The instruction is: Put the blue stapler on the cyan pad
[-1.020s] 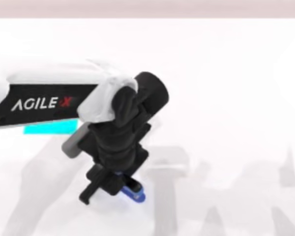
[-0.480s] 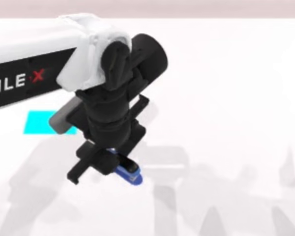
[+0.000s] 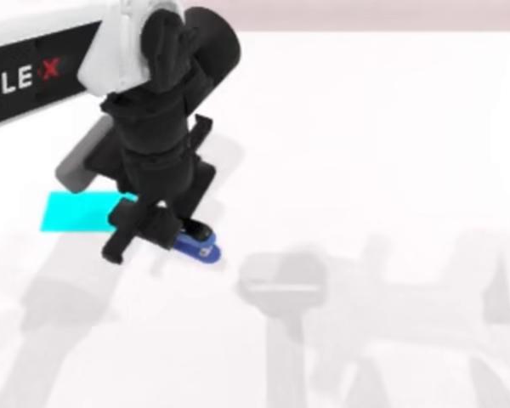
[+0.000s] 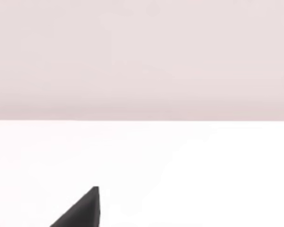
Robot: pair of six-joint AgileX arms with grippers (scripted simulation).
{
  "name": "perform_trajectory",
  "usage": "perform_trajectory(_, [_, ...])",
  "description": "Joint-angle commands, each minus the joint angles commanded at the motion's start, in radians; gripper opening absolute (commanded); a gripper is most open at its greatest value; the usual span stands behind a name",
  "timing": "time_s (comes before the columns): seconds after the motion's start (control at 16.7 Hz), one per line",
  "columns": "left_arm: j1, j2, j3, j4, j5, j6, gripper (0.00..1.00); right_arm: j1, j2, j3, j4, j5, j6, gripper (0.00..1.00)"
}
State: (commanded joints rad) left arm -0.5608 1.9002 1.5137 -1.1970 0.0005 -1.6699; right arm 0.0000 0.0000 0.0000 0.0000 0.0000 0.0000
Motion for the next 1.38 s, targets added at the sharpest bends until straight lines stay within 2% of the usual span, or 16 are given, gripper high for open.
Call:
perform_trajectory(0.36, [0.332,0.188,0.257,-0.08,-0.003,-0.02,0.0,0.0,0.0,0.0,0.0,0.0,0.0,1.0])
perform_trajectory(0.54, [0.422,0.236,0.34,-0.096,0.0,-0.02,0.0,0.0,0.0,0.0,0.0,0.0,0.0,1.0])
perform_trajectory(0.96, [0.43,0.24,0.335,-0.079,0.0,-0.021,0.0,0.0,0.0,0.0,0.0,0.0,0.0,1.0])
perform_trajectory(1.38, [0.428,0.311,0.137,0.182,-0.003,-0.028,0.0,0.0,0.0,0.0,0.0,0.0,0.0,1.0])
